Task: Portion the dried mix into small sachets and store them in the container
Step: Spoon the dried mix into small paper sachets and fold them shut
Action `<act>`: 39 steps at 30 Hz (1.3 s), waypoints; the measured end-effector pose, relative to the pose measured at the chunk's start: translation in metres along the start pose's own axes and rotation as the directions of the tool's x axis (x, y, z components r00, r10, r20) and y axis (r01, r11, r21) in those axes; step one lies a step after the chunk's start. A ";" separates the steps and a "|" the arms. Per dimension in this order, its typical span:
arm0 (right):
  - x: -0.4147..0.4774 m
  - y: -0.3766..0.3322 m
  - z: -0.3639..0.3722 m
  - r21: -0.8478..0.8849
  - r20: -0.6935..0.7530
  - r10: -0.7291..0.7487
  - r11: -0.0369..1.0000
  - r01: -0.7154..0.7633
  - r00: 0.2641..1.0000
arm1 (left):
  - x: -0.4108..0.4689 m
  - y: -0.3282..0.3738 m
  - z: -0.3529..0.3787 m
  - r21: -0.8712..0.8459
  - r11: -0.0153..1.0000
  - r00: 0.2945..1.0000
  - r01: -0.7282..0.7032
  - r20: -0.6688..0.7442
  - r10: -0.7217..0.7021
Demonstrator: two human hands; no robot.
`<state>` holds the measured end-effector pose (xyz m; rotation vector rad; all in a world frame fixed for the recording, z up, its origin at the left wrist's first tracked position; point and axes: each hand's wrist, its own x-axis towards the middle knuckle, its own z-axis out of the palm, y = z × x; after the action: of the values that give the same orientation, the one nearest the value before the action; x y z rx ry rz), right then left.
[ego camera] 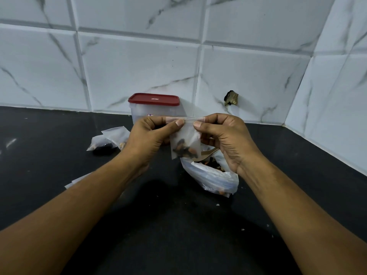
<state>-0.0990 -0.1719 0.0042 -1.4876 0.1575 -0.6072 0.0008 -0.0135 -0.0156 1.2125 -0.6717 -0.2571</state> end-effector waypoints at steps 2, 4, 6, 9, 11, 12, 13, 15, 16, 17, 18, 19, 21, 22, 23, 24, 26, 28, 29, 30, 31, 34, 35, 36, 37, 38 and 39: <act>0.000 -0.002 -0.001 0.002 0.007 -0.003 1.000 0.003 1.000 | 0.000 0.000 0.000 -0.012 1.000 1.000 0.002 -0.004 -0.003; 0.001 -0.002 -0.002 0.003 0.016 -0.011 1.000 0.011 1.000 | 0.000 0.000 0.000 -0.008 1.000 1.000 0.006 -0.006 -0.006; 0.000 -0.002 -0.003 -0.022 0.028 -0.031 0.999 0.032 0.999 | 0.001 -0.001 -0.001 0.002 1.000 1.000 0.005 0.002 -0.005; -0.003 0.001 0.000 -0.083 0.078 -0.055 0.995 0.061 0.995 | 0.001 -0.002 -0.001 -0.005 1.000 1.000 0.005 0.005 -0.005; -0.004 0.004 0.001 -0.104 0.119 -0.045 0.993 0.058 0.992 | 0.002 -0.003 -0.002 0.015 1.000 1.000 -0.011 0.007 0.011; -0.003 0.005 0.002 -0.114 0.130 -0.043 0.992 0.058 0.991 | 0.002 -0.004 -0.002 0.042 0.999 1.000 -0.025 0.013 0.024; -0.003 0.006 0.002 -0.120 0.129 -0.049 0.991 0.065 0.990 | 0.002 -0.005 -0.003 0.072 0.997 0.999 -0.039 0.023 0.037; -0.002 0.008 0.003 -0.124 0.104 -0.070 0.989 0.083 0.992 | 0.003 -0.006 -0.004 0.107 0.993 0.998 -0.055 0.042 0.050; -0.002 0.009 0.003 -0.128 0.090 -0.077 0.988 0.088 0.993 | 0.003 -0.006 -0.003 0.114 0.992 0.998 -0.055 0.042 0.051; -0.002 0.009 0.003 -0.132 0.084 -0.080 0.987 0.090 0.993 | 0.002 -0.006 -0.003 0.118 0.991 0.998 -0.057 0.038 0.053; -0.002 0.009 0.002 -0.140 0.088 -0.080 0.986 0.092 0.993 | 0.002 -0.006 -0.002 0.124 0.991 0.998 -0.059 0.036 0.055; -0.002 0.010 0.001 -0.154 0.097 -0.081 0.983 0.095 0.992 | 0.001 -0.005 -0.002 0.130 0.990 0.998 -0.062 0.036 0.057; -0.002 0.009 0.001 -0.199 0.107 -0.091 0.974 0.111 0.990 | 0.000 -0.004 -0.002 0.147 0.987 0.997 -0.068 0.049 0.061; -0.002 0.009 0.001 -0.217 0.106 -0.101 0.968 0.122 0.989 | -0.001 -0.004 -0.002 0.148 0.987 0.997 -0.066 0.056 0.058; -0.002 0.008 0.001 -0.229 0.103 -0.110 0.965 0.132 0.989 | 0.000 -0.003 -0.002 0.140 0.988 0.997 -0.058 0.057 0.051; -0.001 0.007 0.000 -0.236 0.098 -0.119 0.962 0.139 0.988 | 0.000 -0.003 -0.001 0.126 0.991 0.998 -0.048 0.055 0.041; -0.001 0.007 0.000 -0.238 0.071 -0.130 0.961 0.143 0.989 | 0.001 -0.002 -0.001 0.087 0.996 0.999 -0.031 0.029 0.028; 0.000 0.007 -0.001 -0.224 0.022 -0.129 0.966 0.131 0.991 | 0.003 -0.002 -0.002 0.049 0.999 1.000 -0.017 -0.004 0.017; 0.000 0.007 0.000 -0.215 0.003 -0.122 0.969 0.120 0.992 | 0.003 -0.002 -0.002 0.035 0.999 1.000 -0.012 -0.013 0.012; 0.000 0.006 -0.001 -0.210 -0.006 -0.115 0.971 0.111 0.993 | 0.004 -0.002 -0.002 0.021 1.000 1.000 -0.006 -0.017 0.006; 0.000 0.006 -0.001 -0.205 -0.006 -0.108 0.973 0.105 0.994 | 0.004 -0.002 -0.003 0.012 1.000 1.000 -0.001 -0.015 0.001; 0.002 0.002 -0.006 -0.188 0.008 -0.100 0.977 0.100 0.995 | 0.006 0.001 -0.006 0.008 1.000 1.000 0.008 -0.004 -0.008; 0.003 0.001 -0.007 -0.180 0.008 -0.099 0.979 0.099 0.995 | 0.006 0.003 -0.007 0.012 1.000 1.000 0.011 0.001 -0.011; 0.004 -0.001 -0.009 -0.168 0.008 -0.097 0.981 0.097 0.995 | 0.006 0.005 -0.007 0.020 1.000 1.000 0.010 0.008 -0.010; 0.005 -0.002 -0.011 -0.153 0.009 -0.092 0.984 0.093 0.996 | 0.005 0.007 -0.008 0.023 1.000 1.000 0.008 0.014 -0.008; 0.005 -0.002 -0.012 -0.139 0.010 -0.088 0.986 0.089 0.996 | 0.004 0.008 -0.008 0.019 1.000 1.000 0.009 0.019 -0.009; 0.006 -0.003 -0.012 -0.129 0.011 -0.086 0.988 0.087 0.996 | 0.004 0.011 -0.008 0.024 1.000 1.000 0.008 0.018 -0.009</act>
<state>-0.1008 -0.1852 0.0072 -1.6280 0.1306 -0.6727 0.0070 -0.0053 -0.0062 1.2378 -0.6872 -0.2680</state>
